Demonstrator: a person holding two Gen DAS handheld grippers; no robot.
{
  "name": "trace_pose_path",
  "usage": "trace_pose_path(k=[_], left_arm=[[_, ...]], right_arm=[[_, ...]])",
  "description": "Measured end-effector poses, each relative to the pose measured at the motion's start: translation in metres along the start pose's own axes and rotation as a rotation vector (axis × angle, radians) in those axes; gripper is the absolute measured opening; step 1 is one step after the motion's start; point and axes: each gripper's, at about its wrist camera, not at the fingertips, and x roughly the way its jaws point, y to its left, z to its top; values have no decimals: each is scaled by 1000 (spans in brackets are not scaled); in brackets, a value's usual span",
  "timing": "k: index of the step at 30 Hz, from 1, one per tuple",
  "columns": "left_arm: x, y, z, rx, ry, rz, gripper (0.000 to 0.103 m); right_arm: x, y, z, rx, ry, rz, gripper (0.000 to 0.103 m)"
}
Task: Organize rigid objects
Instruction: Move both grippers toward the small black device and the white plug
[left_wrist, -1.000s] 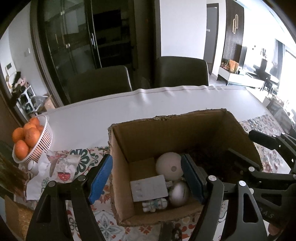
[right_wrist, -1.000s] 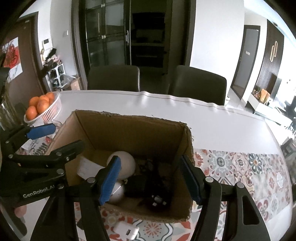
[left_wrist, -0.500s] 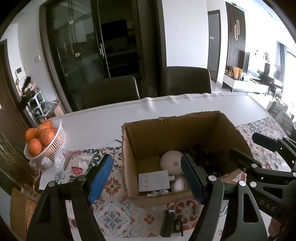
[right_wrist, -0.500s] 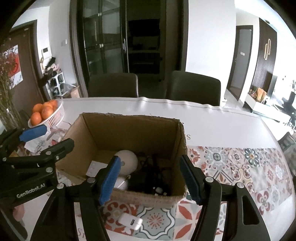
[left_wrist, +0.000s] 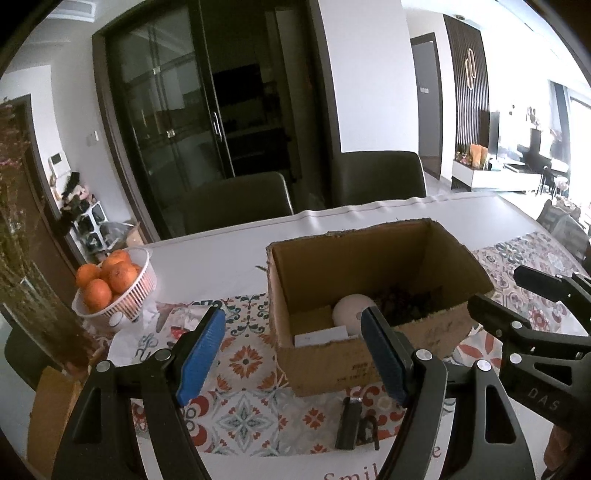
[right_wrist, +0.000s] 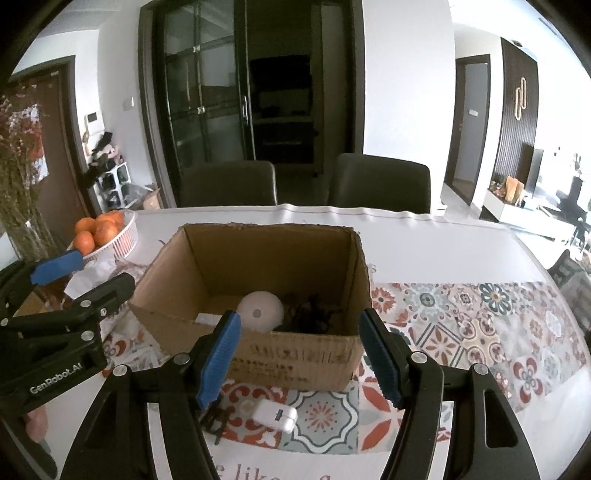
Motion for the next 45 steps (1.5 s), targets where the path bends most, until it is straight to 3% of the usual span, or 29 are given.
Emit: trace_pose_path(k=[10,22,45], left_arm=[[-12,3,-29,-19,-18,-23,78],[-12,-7,-66,1,16,-28,80],[20,-11,-124,-1,180,-116,82]], right_arm=[[-16,4,-30,12,-34,-4,69],[-12,3,-66,49,0,28,70],[16,6,-108,67,104,54,75]])
